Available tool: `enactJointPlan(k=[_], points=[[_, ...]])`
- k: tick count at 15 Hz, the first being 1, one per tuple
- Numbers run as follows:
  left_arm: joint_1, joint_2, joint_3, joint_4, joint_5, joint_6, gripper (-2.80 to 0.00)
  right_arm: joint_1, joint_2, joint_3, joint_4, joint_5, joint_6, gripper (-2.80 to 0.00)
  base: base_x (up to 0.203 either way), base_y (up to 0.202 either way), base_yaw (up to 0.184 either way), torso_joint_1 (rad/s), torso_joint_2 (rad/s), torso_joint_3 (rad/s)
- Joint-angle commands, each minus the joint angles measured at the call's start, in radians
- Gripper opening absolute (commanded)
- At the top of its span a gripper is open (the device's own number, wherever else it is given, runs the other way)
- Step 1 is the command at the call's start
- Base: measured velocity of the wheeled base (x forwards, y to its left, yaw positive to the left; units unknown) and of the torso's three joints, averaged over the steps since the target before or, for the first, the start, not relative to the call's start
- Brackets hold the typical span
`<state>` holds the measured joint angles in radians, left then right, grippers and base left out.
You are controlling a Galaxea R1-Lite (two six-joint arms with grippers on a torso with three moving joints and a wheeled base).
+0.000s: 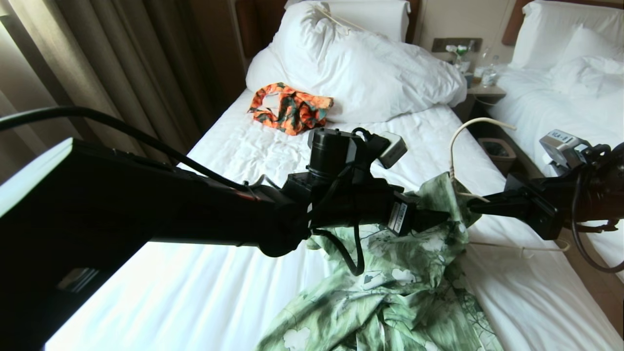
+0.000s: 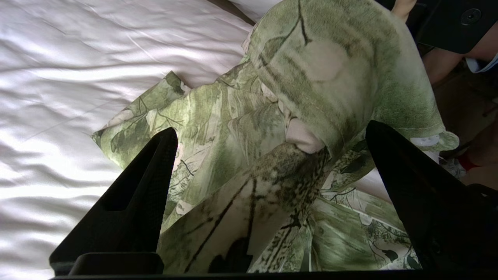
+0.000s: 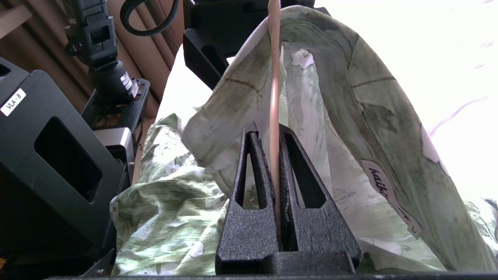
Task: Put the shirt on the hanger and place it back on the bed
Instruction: Hook the other side of the shirt onto the hanger
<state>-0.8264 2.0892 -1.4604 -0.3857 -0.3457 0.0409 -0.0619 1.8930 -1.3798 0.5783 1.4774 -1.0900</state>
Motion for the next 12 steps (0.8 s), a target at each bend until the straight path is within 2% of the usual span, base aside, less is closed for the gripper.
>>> enactJointPlan(k=[1, 2, 12], points=[[-0.005, 0.011, -0.003, -0.004, 0.012, 0.002, -1.16, 0.001, 0.000, 0.000, 0.003, 0.009, -0.005, -2.80, 0.000, 0.000, 0.000, 0.000, 0.00, 0.000], [-0.007, 0.011, -0.003, -0.004, 0.013, 0.002, -2.80, 0.001, 0.000, -0.002, 0.003, 0.009, -0.005, -2.80, 0.000, 0.000, 0.000, 0.000, 0.00, 0.000], [-0.011, -0.017, 0.014, -0.004, 0.047, 0.002, -2.80, -0.004, -0.003, -0.001, -0.031, 0.010, 0.004, -2.80, 0.000, 0.000, 0.000, 0.000, 0.00, 0.000]])
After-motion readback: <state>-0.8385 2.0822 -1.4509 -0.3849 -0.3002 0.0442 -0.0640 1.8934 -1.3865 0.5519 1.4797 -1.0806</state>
